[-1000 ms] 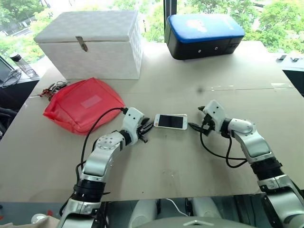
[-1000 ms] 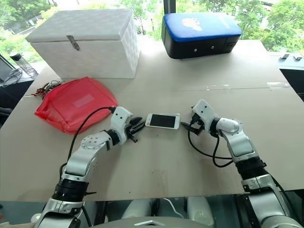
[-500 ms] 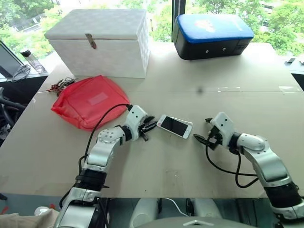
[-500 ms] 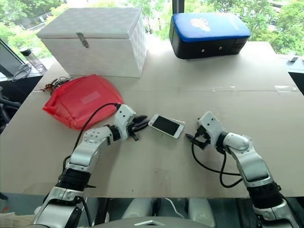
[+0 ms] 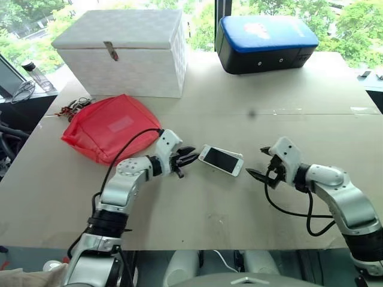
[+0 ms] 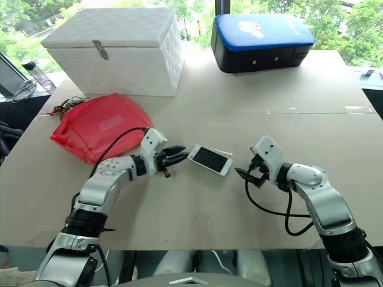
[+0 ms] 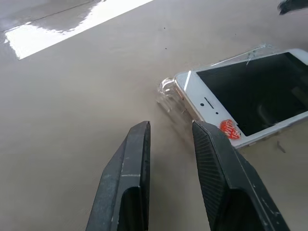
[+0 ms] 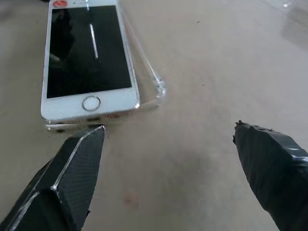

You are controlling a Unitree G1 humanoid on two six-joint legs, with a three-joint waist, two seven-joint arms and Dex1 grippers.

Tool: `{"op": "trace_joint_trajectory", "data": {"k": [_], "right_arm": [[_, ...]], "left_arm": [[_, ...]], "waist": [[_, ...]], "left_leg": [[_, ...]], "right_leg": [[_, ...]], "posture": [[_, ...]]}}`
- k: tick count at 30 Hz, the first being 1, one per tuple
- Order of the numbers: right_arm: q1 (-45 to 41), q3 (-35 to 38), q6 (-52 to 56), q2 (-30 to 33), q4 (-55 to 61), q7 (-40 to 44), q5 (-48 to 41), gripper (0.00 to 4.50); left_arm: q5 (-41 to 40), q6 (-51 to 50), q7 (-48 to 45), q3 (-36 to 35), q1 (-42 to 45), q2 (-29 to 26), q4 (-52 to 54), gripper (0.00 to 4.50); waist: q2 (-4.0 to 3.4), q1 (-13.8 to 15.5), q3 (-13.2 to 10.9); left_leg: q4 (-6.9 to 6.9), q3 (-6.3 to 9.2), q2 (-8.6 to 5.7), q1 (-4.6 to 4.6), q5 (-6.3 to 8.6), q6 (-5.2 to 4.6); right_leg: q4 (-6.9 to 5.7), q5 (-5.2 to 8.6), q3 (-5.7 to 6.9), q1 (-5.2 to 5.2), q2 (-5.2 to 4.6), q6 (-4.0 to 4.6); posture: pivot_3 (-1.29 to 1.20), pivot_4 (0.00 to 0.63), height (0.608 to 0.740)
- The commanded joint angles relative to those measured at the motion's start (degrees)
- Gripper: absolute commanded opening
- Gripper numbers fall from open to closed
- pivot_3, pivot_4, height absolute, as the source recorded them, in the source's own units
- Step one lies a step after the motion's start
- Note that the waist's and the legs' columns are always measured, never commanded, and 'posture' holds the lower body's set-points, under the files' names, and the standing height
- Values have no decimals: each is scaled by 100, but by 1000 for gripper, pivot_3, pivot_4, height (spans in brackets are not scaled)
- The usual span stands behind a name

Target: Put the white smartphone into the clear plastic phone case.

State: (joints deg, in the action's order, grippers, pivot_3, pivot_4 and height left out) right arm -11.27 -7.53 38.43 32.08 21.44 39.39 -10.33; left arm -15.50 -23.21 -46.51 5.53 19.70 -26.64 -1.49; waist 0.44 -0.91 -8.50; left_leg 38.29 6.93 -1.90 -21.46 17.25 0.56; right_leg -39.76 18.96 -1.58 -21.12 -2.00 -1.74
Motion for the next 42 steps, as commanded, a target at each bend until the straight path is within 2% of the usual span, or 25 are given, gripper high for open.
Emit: {"op": "trace_joint_trajectory", "data": {"k": [1,9,16,28,32,33,36,42], "right_arm": [[25,-75,54,150,401,275,-233,4500],[158,-227,160,535,661,761,-536,4500],[-150,-134,74,233,293,145,-298,4500],[-286,258,206,473,127,128,-449,4500],[-82,462,729,746,867,906,-1522,4500],[-91,365,686,764,976,930,-1529,4500],[-263,-110,341,626,766,555,-957,4500],[-412,-527,150,356,515,116,-445,4500]], "left_arm": [[-8,-59,-19,165,16,73,453,1351],[8,-344,115,184,213,160,464,1351],[15,-442,188,169,208,150,548,1351],[-114,-907,438,61,-82,143,1134,1351],[-345,-1126,493,-253,9,79,1199,1351],[-378,-1082,434,-324,11,7,1143,1351],[-505,-1079,368,-510,-94,-136,1222,1351],[-675,-955,227,-705,-438,-381,1643,1351]], "waist": [[0,-1,0],[0,-4,0],[1,-6,0],[0,-3,-1],[1,6,-1],[1,1,-1],[2,-47,0],[2,-11,-1]], "left_leg": [[5,-1,0,-18,0,0],[6,-3,-1,-49,-1,1],[6,-2,0,-47,-1,1],[6,-3,-1,-50,-1,1],[6,-3,-1,-53,-1,1],[6,-3,0,-53,-1,1],[5,-6,4,-46,-1,1],[9,-3,0,-50,-1,1]], "right_leg": [[-6,0,-1,-17,0,0],[-7,0,1,-44,0,0],[-8,0,1,-44,1,0],[-8,0,0,-48,0,0],[-8,0,1,-48,0,0],[-8,0,2,-48,1,0],[-12,0,-2,-46,4,1],[-9,0,1,-49,0,0]], "posture": [[0,150,740],[0,150,740],[0,150,740],[0,150,740],[0,150,740],[0,150,740],[0,150,740],[0,150,740]]}}
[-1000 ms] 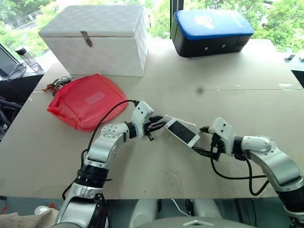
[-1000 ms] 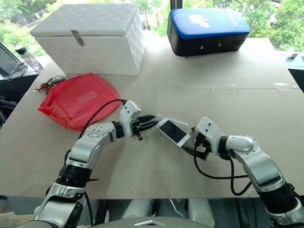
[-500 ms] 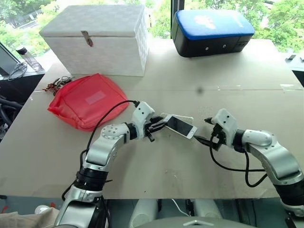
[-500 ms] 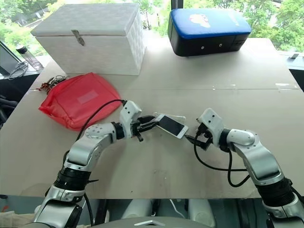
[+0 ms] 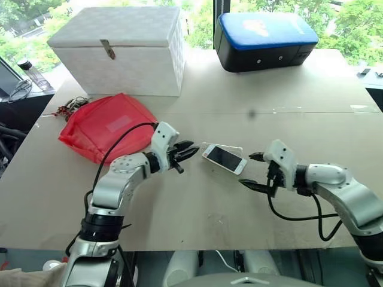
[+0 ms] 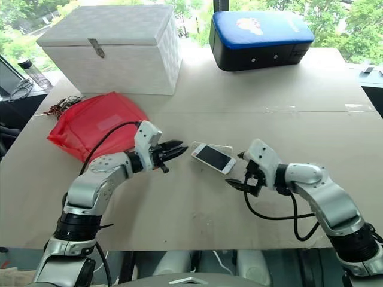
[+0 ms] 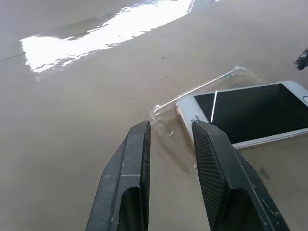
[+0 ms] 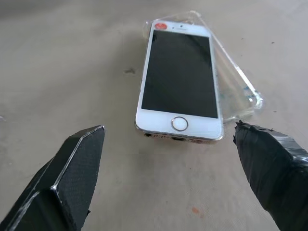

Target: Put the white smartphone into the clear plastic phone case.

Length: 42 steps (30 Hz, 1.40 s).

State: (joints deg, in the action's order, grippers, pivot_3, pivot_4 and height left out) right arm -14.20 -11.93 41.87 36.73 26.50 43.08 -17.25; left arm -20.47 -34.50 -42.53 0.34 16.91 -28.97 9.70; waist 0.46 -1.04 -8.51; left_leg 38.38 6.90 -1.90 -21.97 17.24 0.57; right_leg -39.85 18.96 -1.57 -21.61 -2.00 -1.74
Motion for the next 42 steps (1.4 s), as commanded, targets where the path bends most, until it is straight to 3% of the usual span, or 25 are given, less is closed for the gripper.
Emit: {"op": "trace_joint_trajectory", "data": {"k": [1,6,21,25,27,31,37,38,41,42], "right_arm": [[-133,-119,-230,-128,-23,-293,316,4500],[-224,-92,-329,-235,-199,-415,472,4500],[-725,47,-503,-273,-813,-509,835,4500],[-501,252,-68,-13,-121,437,-175,4500],[-627,381,30,-64,-27,474,-410,4500],[-1246,155,-76,-462,-519,204,-247,3512],[-2041,-699,-705,-1135,-1997,265,417,479],[-2179,-811,-784,-1228,-2275,318,502,44],[-2432,-1089,-1088,-1313,-2803,549,756,0],[-2473,-1131,-1162,-1316,-2872,640,788,0]], "left_arm": [[-255,220,-270,-212,-250,-188,629,1351],[-666,141,-572,-337,-590,-316,997,1351],[-487,812,-787,-322,-1073,-491,502,1351],[-425,1060,-855,-356,-1208,-529,341,1351],[-440,1119,-877,-386,-1244,-552,321,1351],[-503,1211,-958,-415,-1306,-579,324,1226],[-779,1113,-1151,-473,-1203,-597,457,1226],[-816,1093,-1181,-483,-1173,-620,473,971],[-913,946,-1223,-484,-1094,-692,498,75],[-972,905,-1306,-468,-1084,-727,521,29]], "waist": [[-1,1,0],[0,20,0],[-2,-7,0],[-2,24,-1],[-2,20,-1],[-2,-49,-1],[-2,-129,-1],[-2,-135,-1],[-2,-129,-1],[-2,-131,-1]], "left_leg": [[-1,0,0,0,0,0],[-1,0,1,0,0,1],[-3,-4,1,2,0,0],[-3,-4,1,0,0,0],[-3,2,1,-3,0,-1],[-1,-6,2,9,0,0],[-4,-4,2,5,0,0],[-5,-4,2,3,0,0],[-4,-4,2,3,0,0],[-4,-2,1,2,0,0]], "right_leg": [[0,0,-1,-2,0,0],[0,0,-1,-2,-1,0],[-2,0,-4,-3,0,0],[0,0,-4,-3,-1,0],[2,0,1,-3,-2,0],[-5,0,-8,1,-1,1],[-4,0,-4,-4,0,1],[-3,0,-3,-5,0,1],[-4,0,-3,-6,-1,1],[-3,0,0,-6,-1,1]], "posture": [[0,150,740],[0,150,740],[0,150,740],[0,150,740],[0,150,740],[0,150,740],[0,150,740],[0,150,740],[0,150,740],[0,150,740]]}}
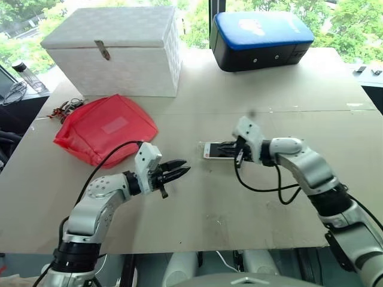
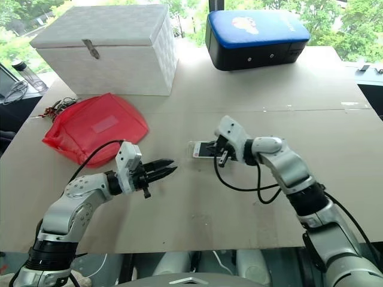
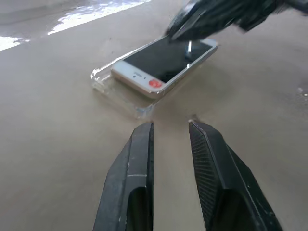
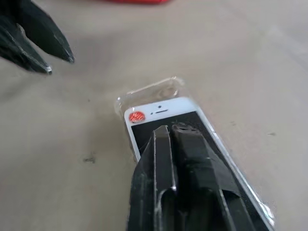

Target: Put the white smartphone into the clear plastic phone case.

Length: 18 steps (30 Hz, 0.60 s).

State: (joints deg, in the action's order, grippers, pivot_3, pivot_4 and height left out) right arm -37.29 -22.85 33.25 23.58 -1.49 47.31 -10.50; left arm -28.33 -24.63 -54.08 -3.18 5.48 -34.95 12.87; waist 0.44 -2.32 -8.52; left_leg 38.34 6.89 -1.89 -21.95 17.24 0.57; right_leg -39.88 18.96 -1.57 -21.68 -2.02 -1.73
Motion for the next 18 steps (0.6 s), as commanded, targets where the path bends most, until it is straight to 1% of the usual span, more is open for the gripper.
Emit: {"op": "trace_joint_trajectory", "data": {"k": [1,7,11,18], "right_arm": [[-202,-56,-347,-13,-114,283,132,0],[-331,-179,-456,-21,-141,576,313,0],[-404,-332,-467,-86,-224,720,482,0],[-576,-681,-899,-363,-1188,724,1042,0]], "left_arm": [[-171,-99,-178,-75,73,-167,216,29],[197,-92,306,94,303,-18,-15,29],[148,-129,351,99,337,59,-65,29],[181,-151,190,100,129,-139,51,29]], "waist": [[0,-7,0],[-1,-9,0],[-1,-22,0],[-2,-43,1]], "left_leg": [[0,1,0,0,0,0],[-1,1,0,1,0,0],[0,0,0,0,0,0],[-1,-1,1,6,-1,1]], "right_leg": [[0,0,0,0,0,0],[0,0,0,0,0,0],[-1,0,-1,-1,0,0],[-4,0,-4,-1,1,0]], "posture": [[0,150,740],[0,150,740],[0,150,740],[0,150,740]]}}
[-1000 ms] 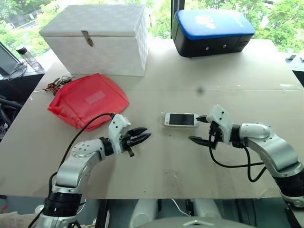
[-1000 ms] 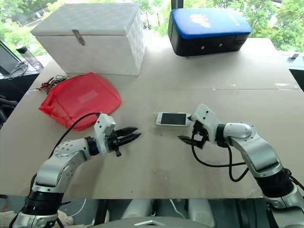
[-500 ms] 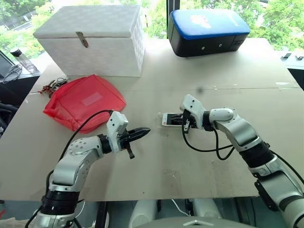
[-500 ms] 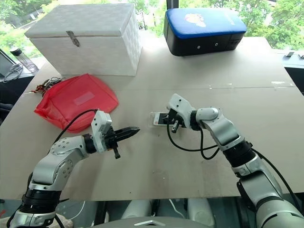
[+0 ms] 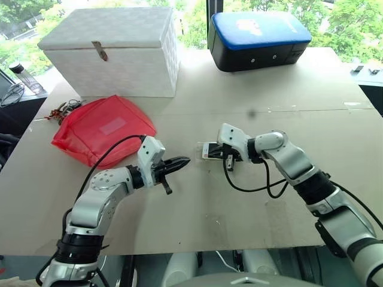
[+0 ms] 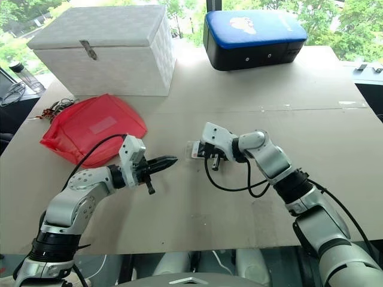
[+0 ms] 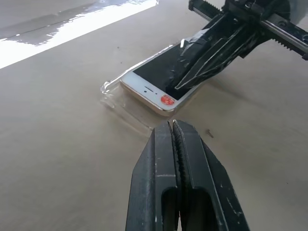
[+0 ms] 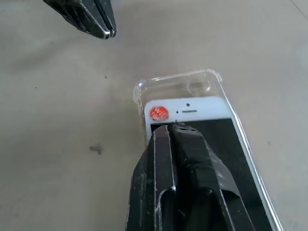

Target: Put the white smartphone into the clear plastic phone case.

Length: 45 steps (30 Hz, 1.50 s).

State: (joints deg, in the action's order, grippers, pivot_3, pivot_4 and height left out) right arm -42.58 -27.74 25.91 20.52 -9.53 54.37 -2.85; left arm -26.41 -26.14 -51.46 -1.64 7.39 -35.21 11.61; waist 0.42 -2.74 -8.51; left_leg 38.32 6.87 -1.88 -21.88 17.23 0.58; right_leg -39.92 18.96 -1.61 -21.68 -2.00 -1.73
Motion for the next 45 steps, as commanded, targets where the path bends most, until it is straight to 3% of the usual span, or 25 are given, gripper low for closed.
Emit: {"op": "trace_joint_trajectory", "data": {"k": [1,16,20,24,31,37,45], "right_arm": [[-67,-257,-245,-71,-495,46,368,0],[-50,-596,-1047,-303,-1583,578,890,0],[3,410,-787,-476,-820,551,-33,0],[107,1115,-175,-255,429,359,-530,0],[637,1654,1023,443,2253,-495,-422,0],[1394,1651,1490,1555,2826,-1117,365,0],[1568,908,1653,1590,2933,-1329,810,0]], "left_arm": [[-25,-25,-45,-72,-82,-121,196,29],[-48,65,-32,-180,-261,-110,142,29],[-35,-120,340,-201,-140,39,182,29],[111,-366,908,-162,158,237,72,29],[497,-689,1432,148,770,434,-301,29],[858,-439,1392,518,1102,705,-928,29],[986,-105,998,728,1252,829,-1336,29]], "waist": [[-2,11,2],[-16,-17,57],[-22,17,63],[-27,31,48],[-24,33,50],[-22,76,48],[-21,37,49]], "left_leg": [[0,-1,0,1,0,0],[-3,-2,0,25,0,0],[-1,2,0,28,0,0],[5,3,-1,-6,0,0],[1,6,-3,-8,0,0],[3,6,-10,-12,1,-1],[2,-6,-3,-4,0,-1]], "right_leg": [[0,0,0,0,0,0],[-1,0,-3,15,0,0],[-1,0,-1,23,-1,0],[-6,0,1,-2,-1,0],[0,0,3,-2,-3,0],[4,0,4,-2,-6,0],[-3,0,-6,2,0,0]], "posture": [[0,150,740],[0,150,740],[0,150,740],[0,150,740],[0,150,740],[0,150,740],[0,150,740]]}}
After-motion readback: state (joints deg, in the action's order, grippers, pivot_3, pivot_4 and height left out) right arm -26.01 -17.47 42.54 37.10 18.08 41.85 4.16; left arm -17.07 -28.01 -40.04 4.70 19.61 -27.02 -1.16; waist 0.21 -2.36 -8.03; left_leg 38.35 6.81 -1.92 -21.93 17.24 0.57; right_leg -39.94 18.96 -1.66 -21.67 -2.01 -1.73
